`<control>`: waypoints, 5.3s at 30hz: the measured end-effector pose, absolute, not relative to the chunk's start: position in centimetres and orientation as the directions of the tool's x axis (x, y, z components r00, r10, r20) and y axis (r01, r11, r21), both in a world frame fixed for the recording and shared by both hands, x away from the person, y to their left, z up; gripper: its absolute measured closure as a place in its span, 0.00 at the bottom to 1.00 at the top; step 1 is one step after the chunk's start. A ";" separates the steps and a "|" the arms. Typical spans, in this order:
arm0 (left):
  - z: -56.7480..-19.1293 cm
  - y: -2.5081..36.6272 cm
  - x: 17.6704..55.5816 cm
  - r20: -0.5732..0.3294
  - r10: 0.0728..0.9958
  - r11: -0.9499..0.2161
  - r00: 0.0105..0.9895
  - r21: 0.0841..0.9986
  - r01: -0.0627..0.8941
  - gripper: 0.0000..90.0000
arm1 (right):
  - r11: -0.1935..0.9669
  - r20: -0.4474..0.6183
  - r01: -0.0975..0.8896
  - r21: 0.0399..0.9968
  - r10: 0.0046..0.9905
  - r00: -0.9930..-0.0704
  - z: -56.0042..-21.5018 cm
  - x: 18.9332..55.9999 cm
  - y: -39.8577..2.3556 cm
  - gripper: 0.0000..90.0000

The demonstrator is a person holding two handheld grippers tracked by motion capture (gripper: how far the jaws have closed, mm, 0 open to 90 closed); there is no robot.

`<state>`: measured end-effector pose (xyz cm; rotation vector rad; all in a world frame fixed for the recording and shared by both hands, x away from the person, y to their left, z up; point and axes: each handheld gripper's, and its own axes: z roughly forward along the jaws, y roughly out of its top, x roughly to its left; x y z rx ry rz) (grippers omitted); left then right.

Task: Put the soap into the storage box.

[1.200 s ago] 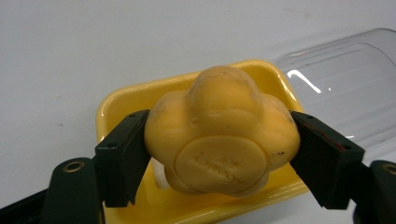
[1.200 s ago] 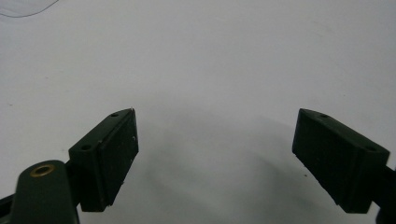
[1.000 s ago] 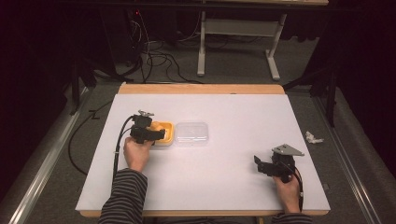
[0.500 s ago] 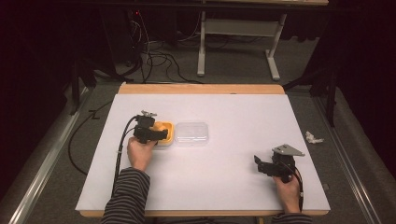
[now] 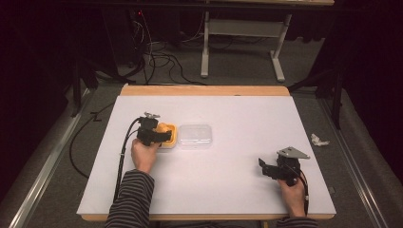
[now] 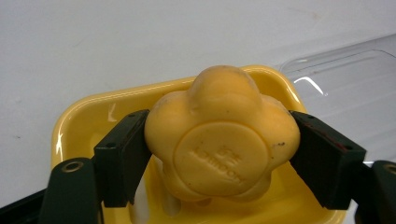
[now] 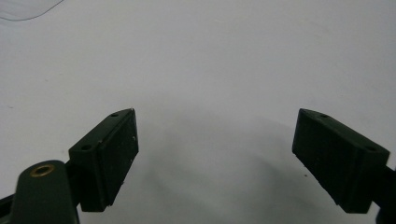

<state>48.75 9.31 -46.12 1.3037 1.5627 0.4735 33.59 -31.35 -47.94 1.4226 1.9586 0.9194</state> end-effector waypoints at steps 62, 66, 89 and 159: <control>-39.8 9.4 40.6 -0.494 0.829 0.416 0.262 0.858 0.301 0.21 | 0.224 -0.046 0.594 0.773 0.953 -0.299 -48.0 33.7 -31.1 0.17; -39.8 9.4 40.2 -0.499 0.823 0.420 0.270 0.856 0.303 0.21 | 0.226 -0.047 0.595 0.772 0.952 -0.301 -48.0 33.7 -31.2 0.17; -39.0 8.7 36.9 -0.509 0.789 0.439 0.344 0.859 0.262 0.20 | 0.228 -0.051 0.591 0.773 0.952 -0.302 -48.0 33.7 -31.1 0.17; -45.6 4.5 35.4 -0.488 0.797 0.320 0.355 0.841 0.437 0.19 | 0.239 -0.061 0.596 0.767 0.951 -0.302 -48.0 33.7 -31.0 0.17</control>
